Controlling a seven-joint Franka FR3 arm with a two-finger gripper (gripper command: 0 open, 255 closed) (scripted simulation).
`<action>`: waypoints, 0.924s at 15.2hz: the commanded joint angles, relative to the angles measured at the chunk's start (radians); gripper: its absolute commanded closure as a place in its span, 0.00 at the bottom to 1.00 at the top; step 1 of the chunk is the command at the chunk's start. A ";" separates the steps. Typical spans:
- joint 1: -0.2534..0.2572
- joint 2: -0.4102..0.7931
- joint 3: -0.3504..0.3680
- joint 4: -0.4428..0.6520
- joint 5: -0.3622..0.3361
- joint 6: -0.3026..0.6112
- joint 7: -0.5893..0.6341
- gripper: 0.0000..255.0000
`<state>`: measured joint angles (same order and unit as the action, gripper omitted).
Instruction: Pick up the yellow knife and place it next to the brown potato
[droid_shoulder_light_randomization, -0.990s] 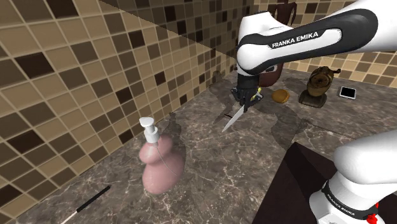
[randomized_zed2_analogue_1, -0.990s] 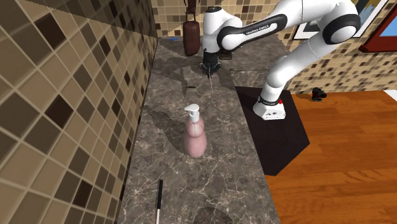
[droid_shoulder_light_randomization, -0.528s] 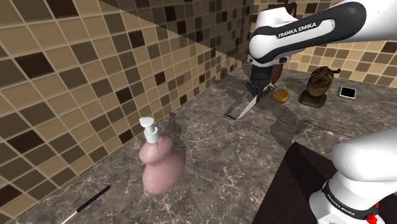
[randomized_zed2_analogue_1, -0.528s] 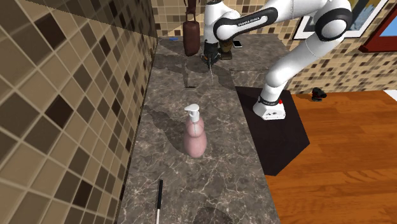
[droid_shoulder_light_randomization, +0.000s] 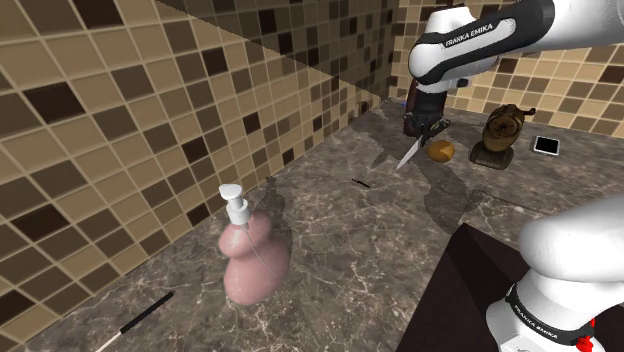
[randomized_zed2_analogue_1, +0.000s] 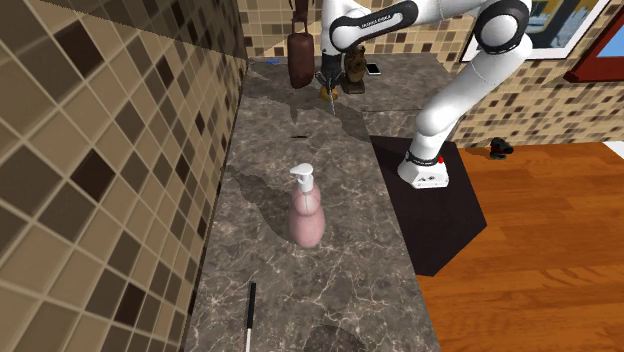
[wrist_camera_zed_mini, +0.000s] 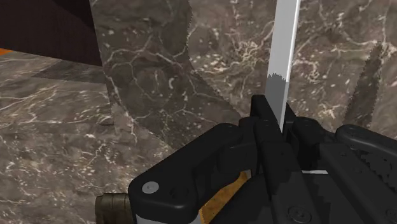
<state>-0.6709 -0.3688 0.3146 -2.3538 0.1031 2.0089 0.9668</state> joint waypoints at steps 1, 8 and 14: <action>-0.026 0.037 -0.029 0.026 -0.022 0.009 -0.042 1.00; -0.100 0.188 -0.110 0.167 -0.081 0.014 -0.161 1.00; -0.153 0.338 -0.168 0.332 -0.115 -0.003 -0.253 1.00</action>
<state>-0.8162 -0.0540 0.1551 -2.0506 -0.0076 2.0113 0.7279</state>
